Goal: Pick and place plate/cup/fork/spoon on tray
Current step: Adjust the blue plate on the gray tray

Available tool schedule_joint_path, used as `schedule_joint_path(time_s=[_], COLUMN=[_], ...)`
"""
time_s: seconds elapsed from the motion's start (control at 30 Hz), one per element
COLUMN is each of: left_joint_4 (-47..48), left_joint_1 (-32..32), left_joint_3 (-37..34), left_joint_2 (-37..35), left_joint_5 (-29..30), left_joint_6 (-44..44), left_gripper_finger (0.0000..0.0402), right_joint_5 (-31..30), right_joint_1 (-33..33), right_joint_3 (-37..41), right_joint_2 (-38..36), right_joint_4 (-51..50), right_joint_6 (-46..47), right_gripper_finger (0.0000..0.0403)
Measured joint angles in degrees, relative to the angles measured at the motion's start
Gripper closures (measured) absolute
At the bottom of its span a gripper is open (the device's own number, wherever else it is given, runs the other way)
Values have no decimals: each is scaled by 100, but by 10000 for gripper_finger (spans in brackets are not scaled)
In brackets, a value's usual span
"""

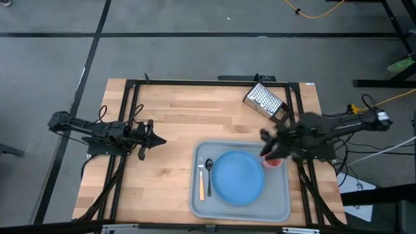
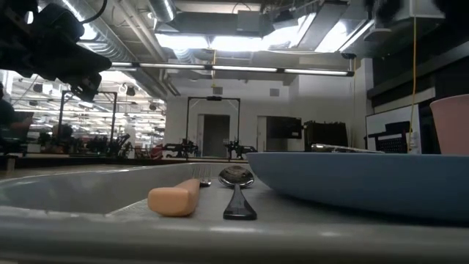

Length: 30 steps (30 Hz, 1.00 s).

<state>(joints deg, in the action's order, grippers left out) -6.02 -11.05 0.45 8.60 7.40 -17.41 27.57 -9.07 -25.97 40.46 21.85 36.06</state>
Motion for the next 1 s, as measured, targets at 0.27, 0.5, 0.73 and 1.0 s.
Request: schedule_joint_path(time_s=[0.27, 0.5, 0.73, 1.0], left_joint_4=[-2, -2, -2, -2], left_joint_1=[0, 0, -2, -2], left_joint_3=[0, 0, 0, 0], left_joint_2=[0, 0, 0, 0], left_joint_5=[-1, 0, 0, -2], left_joint_6=[-2, -1, 0, -1], left_gripper_finger=[394, 379, 371, 370], right_joint_5=[68, -1608, -2503, -2742], right_joint_1=[-484, -1305, -1553, -1875], right_joint_3=[-1000, -2972, -4003, -4664], right_joint_2=[1711, 2892, 4468, 5584], right_joint_4=[-532, -4558, -6729, -7373], right_joint_6=[715, -290, 810, 1144], right_gripper_finger=[305, 327, 334, 374])
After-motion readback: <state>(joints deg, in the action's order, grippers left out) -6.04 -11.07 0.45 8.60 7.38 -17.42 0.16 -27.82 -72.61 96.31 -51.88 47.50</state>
